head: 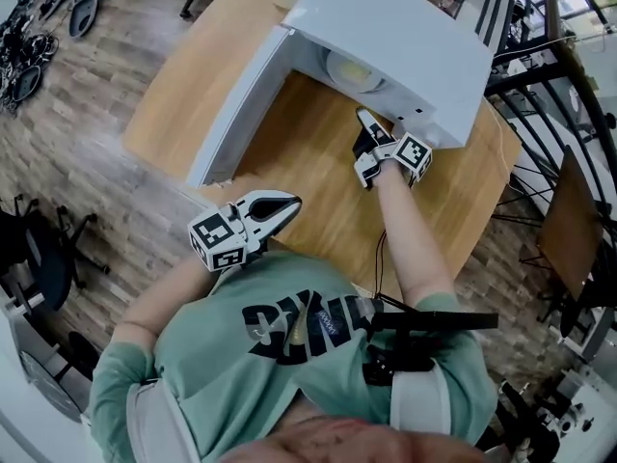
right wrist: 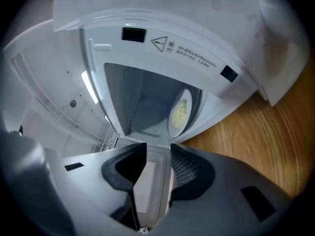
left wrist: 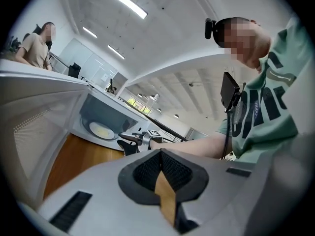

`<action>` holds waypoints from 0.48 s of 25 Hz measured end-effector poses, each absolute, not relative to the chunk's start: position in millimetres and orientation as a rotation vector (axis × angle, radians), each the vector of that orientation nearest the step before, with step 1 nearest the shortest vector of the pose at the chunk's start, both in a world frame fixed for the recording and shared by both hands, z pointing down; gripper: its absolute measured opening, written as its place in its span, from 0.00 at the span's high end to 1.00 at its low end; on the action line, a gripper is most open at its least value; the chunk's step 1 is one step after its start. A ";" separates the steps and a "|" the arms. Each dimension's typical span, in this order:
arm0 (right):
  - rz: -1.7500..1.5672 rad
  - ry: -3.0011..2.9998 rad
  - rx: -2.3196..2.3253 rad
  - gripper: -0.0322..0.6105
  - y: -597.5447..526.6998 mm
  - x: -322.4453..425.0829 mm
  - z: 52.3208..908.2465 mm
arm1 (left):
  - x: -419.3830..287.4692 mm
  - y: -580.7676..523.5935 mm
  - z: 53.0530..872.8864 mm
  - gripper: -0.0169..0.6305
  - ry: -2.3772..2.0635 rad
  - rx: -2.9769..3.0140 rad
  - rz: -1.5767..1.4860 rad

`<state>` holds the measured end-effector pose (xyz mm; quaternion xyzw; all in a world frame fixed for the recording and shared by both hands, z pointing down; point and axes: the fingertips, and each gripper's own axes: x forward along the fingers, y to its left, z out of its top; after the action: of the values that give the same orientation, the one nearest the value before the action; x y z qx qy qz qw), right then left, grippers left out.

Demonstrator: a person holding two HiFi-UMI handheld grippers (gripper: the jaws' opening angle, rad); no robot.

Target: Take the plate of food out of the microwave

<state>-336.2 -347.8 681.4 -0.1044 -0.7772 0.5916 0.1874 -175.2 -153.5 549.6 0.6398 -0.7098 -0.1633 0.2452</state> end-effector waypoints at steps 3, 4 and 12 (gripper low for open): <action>1.719 -2.183 -0.215 0.74 -358.9 -354.3 698.8 | -180.6 -146.3 554.7 0.97 -1.945 1.720 -0.471; 1.737 -2.177 -0.192 0.74 -362.0 -359.4 704.2 | -181.7 -145.0 555.8 0.97 -1.946 1.713 -0.478; 1.794 -2.161 -0.069 0.74 -369.4 -393.9 732.6 | -184.0 -132.9 574.8 0.97 -1.928 1.692 -0.479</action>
<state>-393.9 -369.4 732.6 -0.0243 -0.7586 0.6297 0.1654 -184.0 -132.9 574.8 0.6255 -0.7128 -0.1770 0.2631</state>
